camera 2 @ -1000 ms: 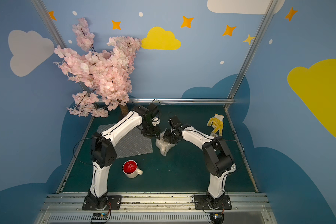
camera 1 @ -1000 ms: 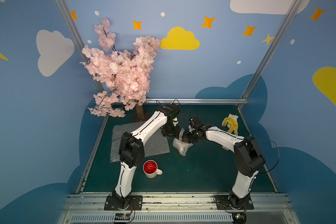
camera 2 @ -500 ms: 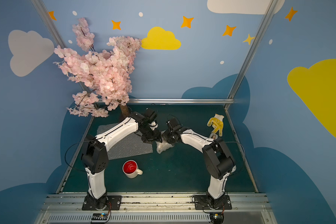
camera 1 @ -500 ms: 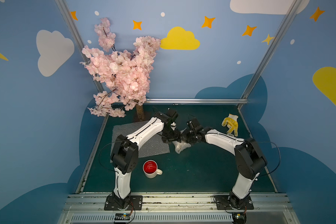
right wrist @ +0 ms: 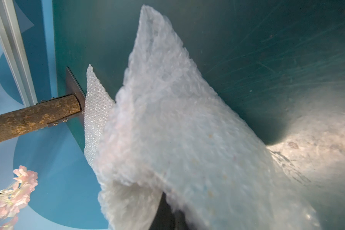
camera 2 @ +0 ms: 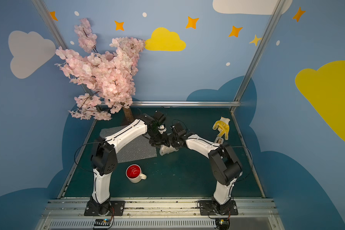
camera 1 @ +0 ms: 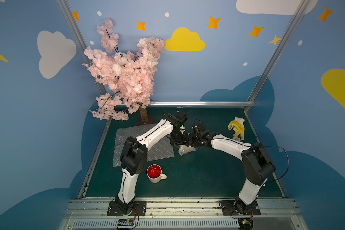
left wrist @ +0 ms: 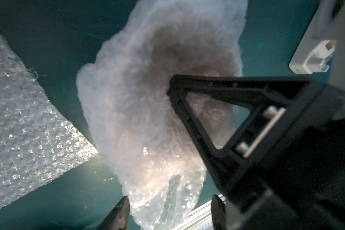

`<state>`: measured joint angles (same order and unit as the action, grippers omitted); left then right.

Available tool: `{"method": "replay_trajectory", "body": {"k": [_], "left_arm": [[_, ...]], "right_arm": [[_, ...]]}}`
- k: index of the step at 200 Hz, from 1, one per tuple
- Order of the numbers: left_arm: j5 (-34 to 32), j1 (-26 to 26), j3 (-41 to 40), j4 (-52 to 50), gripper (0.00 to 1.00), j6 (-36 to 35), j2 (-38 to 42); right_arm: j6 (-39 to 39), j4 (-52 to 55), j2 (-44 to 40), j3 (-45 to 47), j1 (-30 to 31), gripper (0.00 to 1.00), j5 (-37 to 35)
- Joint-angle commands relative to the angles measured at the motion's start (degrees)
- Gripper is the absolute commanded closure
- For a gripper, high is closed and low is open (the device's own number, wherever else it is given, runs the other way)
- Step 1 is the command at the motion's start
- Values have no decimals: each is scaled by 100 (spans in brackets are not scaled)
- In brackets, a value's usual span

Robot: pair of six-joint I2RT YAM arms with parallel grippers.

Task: Wrap mugs in bubble wrap
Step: Wrap the mug in bubble wrap.

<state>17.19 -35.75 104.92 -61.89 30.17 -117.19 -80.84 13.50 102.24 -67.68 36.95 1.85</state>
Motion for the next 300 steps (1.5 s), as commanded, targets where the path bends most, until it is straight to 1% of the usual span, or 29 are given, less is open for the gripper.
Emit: {"method": "replay_trajectory", "body": {"k": [1,22,56,85,103,127,159,192,222,272,291,300], "left_arm": [[69,24,-235,198,35,-4,234],[38,67,-262,237,34,-3,169],[46,94,-321,619,32,56,35],[-31,230,-486,917,32,285,63],[91,368,-482,967,32,396,-48],[125,402,-475,1105,32,460,-125],[339,470,-718,1549,32,776,-72],[449,490,-675,1513,33,872,-234],[462,472,-665,1428,39,959,-313],[245,437,-506,1176,51,1109,-528],[78,457,-338,1012,60,1090,-607],[16,456,-245,923,65,1074,-659]], "right_arm": [[-45,93,102,212,-122,100,-178],[-53,39,78,272,-140,100,-169],[-43,48,27,314,-142,100,-167],[-37,41,-10,339,-153,100,-185],[-64,-32,13,352,-143,100,-143],[-87,-60,64,329,-127,100,-107],[-96,-64,51,364,-127,100,-123],[-110,-62,37,376,-126,100,-130],[-96,-29,51,336,-111,100,-167],[-19,16,93,290,-74,100,-114],[59,56,22,307,-74,100,-124],[145,48,-8,301,-75,96,-102]]}}
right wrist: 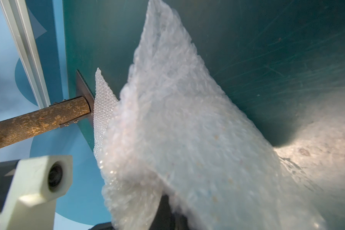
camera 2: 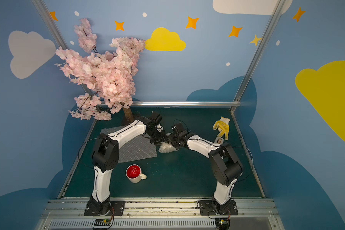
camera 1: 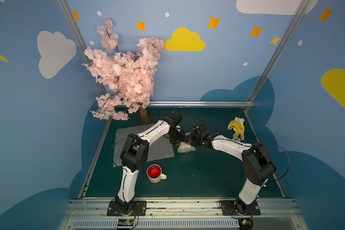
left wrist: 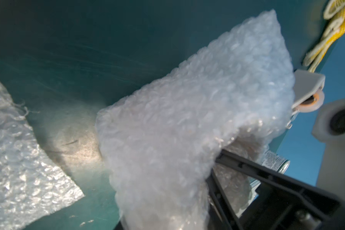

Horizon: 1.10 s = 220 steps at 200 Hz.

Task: Wrap mugs in bubble wrap
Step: Wrap the mug in bubble wrap, then tear off the tape using the Tape Cutter.

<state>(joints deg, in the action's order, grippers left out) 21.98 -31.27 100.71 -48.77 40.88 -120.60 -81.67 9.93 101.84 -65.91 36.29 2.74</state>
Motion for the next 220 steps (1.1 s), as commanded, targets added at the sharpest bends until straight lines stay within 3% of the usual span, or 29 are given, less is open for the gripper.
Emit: {"method": "replay_trajectory", "body": {"k": [1,27,42,85,122,196,220], "left_arm": [[-469,7,186,-401,66,5,-321],[-591,6,433,-662,83,-49,-469],[-656,3,507,-755,87,-82,-494],[-1058,15,1017,-1319,92,-320,-646],[-1188,42,1716,-2039,97,-595,-942],[-1299,68,2575,-2872,97,-1270,-1243],[-1198,68,2972,-3296,97,-1565,-1461]], "right_arm": [[238,408,26,119,-9,96,-194],[533,563,-91,-13,-9,87,-155],[668,673,-175,-86,-23,84,-160],[983,597,-374,-47,-113,76,61],[1369,517,-702,74,-191,47,244],[2966,1108,-1371,-193,-401,43,893],[3582,1504,-1746,-165,-491,28,834]]}}
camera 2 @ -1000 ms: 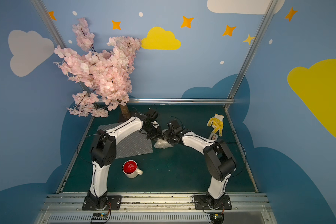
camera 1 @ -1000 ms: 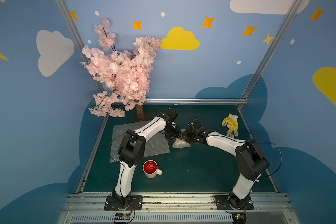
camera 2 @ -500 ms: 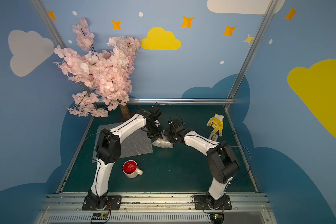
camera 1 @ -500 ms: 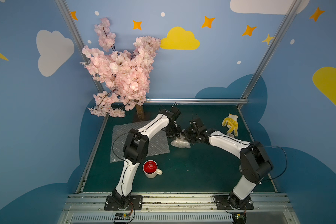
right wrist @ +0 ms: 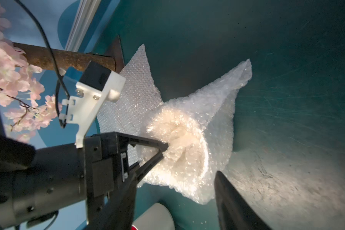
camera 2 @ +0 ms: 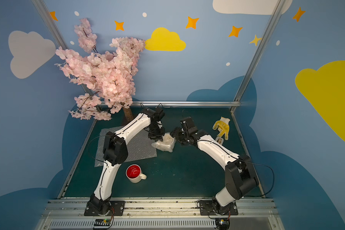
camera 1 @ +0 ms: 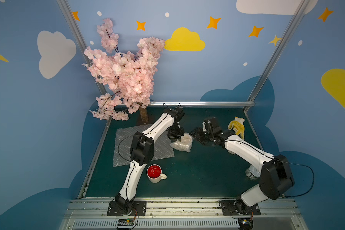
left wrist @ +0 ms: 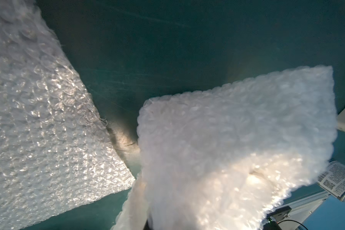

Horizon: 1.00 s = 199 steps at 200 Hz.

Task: Wrap mugs in bubble wrap
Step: Tear off the tape using the Tape Cutter.

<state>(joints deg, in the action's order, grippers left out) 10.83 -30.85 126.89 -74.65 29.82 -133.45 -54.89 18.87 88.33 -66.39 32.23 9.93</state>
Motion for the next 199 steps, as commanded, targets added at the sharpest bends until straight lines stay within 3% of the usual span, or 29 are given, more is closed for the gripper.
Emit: {"method": "replay_trajectory", "body": {"k": [1,12,43,66,100,116,135,171,199], "left_arm": [[-73,26,367,-726,97,-477,-187],[-55,16,459,-839,97,-579,-234],[35,38,329,-800,97,-821,-124],[182,63,364,-827,97,-992,-98],[423,62,217,-771,97,-1229,25],[440,75,49,-729,97,-1282,112],[523,62,-228,-591,97,-1302,259],[638,44,-462,-397,97,-1303,397],[662,48,-534,-368,97,-1338,359]], "right_arm": [[938,618,-413,-109,-94,28,119],[1059,735,-659,24,-169,22,10],[1482,980,-1499,706,-459,20,-833],[2042,1398,-1916,1002,-939,18,-932],[2105,1319,-2250,1645,-2090,18,-465],[2179,1192,-2396,1833,-2379,19,-607],[2177,1078,-2477,1988,-2732,22,-758],[2045,546,-2151,2178,-3737,26,-200],[2030,629,-1626,1893,-4079,27,51]]}}
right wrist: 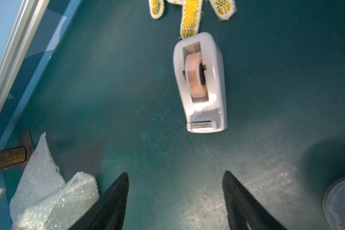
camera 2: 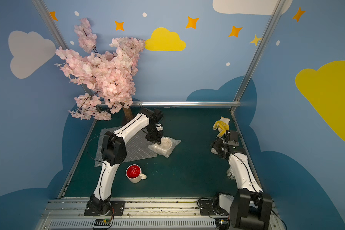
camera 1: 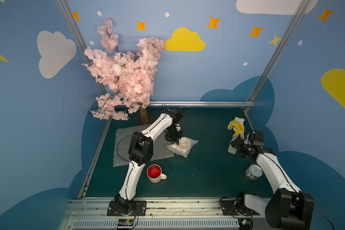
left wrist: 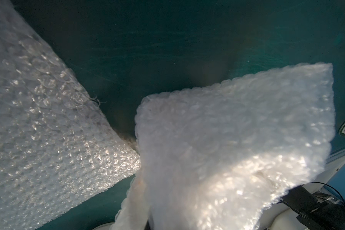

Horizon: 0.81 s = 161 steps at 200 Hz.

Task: Wrap mugs in bubble wrap
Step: Tear off the tape using the Tape Cutter.

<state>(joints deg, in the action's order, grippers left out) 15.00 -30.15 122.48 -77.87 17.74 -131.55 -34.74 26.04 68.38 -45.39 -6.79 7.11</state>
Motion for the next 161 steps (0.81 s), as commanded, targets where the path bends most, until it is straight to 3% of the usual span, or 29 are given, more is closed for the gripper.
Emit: {"method": "replay_trajectory", "body": {"k": [1,79,161], "left_arm": [[246,-24,-101,-46,97,-125,171],[310,-35,-154,52,97,-81,225],[315,-48,-143,27,97,-91,252]], "right_arm": [[22,-85,383,-216,-184,27,338],[637,-239,1643,-739,-629,38,867],[602,-932,2119,-554,-727,54,1019]]}}
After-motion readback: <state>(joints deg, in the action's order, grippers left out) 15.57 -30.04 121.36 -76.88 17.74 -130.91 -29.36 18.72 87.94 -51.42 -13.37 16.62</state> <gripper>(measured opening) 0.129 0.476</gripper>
